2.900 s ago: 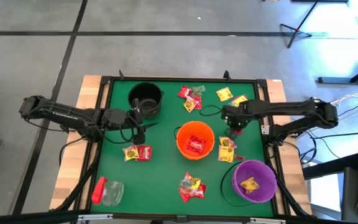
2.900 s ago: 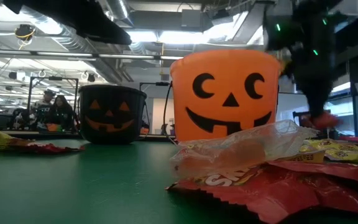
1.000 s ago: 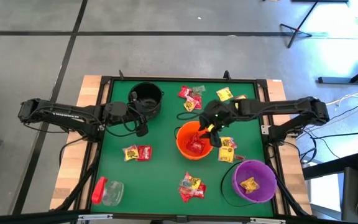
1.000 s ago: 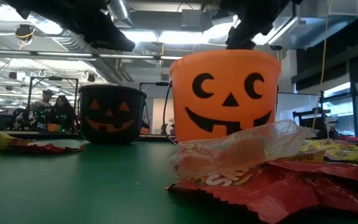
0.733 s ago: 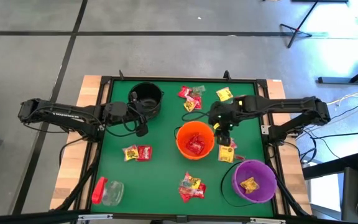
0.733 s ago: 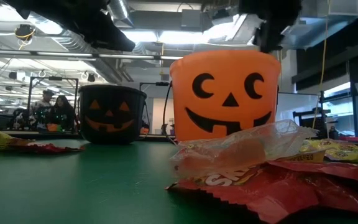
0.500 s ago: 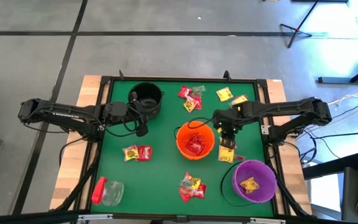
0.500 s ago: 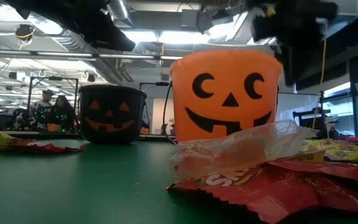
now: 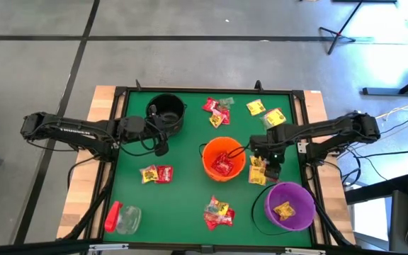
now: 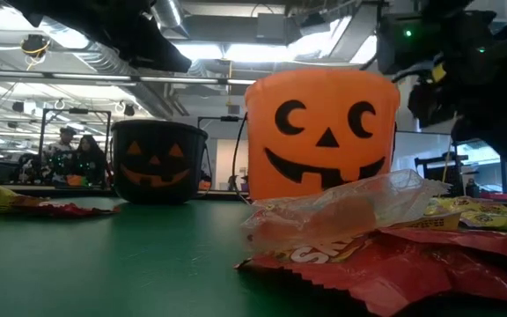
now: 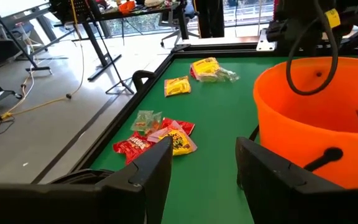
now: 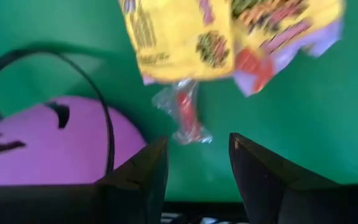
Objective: Sort candy
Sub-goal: Put the orange candy into the purple bin
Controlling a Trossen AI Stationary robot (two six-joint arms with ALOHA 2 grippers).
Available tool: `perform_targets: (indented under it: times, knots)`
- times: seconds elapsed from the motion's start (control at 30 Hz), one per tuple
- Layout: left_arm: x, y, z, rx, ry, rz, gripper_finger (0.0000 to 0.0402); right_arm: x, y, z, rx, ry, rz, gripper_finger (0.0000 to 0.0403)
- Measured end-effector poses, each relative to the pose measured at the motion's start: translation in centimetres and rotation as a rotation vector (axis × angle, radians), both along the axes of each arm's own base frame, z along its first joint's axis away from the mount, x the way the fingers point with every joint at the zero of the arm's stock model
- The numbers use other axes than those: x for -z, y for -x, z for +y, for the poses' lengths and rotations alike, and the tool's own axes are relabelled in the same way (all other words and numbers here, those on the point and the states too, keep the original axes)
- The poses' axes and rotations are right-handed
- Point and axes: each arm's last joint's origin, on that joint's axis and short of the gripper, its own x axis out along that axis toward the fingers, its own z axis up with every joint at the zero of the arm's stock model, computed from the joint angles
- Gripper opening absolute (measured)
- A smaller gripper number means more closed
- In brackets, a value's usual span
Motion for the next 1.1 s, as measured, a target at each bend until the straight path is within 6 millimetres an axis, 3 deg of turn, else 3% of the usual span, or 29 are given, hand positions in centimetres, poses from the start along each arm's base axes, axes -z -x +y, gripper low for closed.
perform_targets:
  times: [0.4, 0.7, 0.93, 1.1]
  knots:
    - [0.1, 0.0, 0.0, 0.007, 0.002, 0.007, 0.0167, 1.0, -0.4, 0.1, -0.021, -0.034, -0.089, 0.0166]
    - [0.1, 0.0, 0.0, 0.013, 0.005, 0.011, 0.0167, -3.4, -1.7, -0.2, -0.019, 0.083, -0.297, 0.0166]
    - [0.1, 0.0, 0.0, 0.013, 0.008, 0.012, 0.0167, -5.6, 1.9, -0.5, 0.12, 0.163, -0.294, 0.0166]
    - [0.1, 0.0, 0.0, 0.013, 0.009, 0.013, 0.0167, -5.2, 4.4, -0.5, 0.192, 0.167, -0.269, 0.0166]
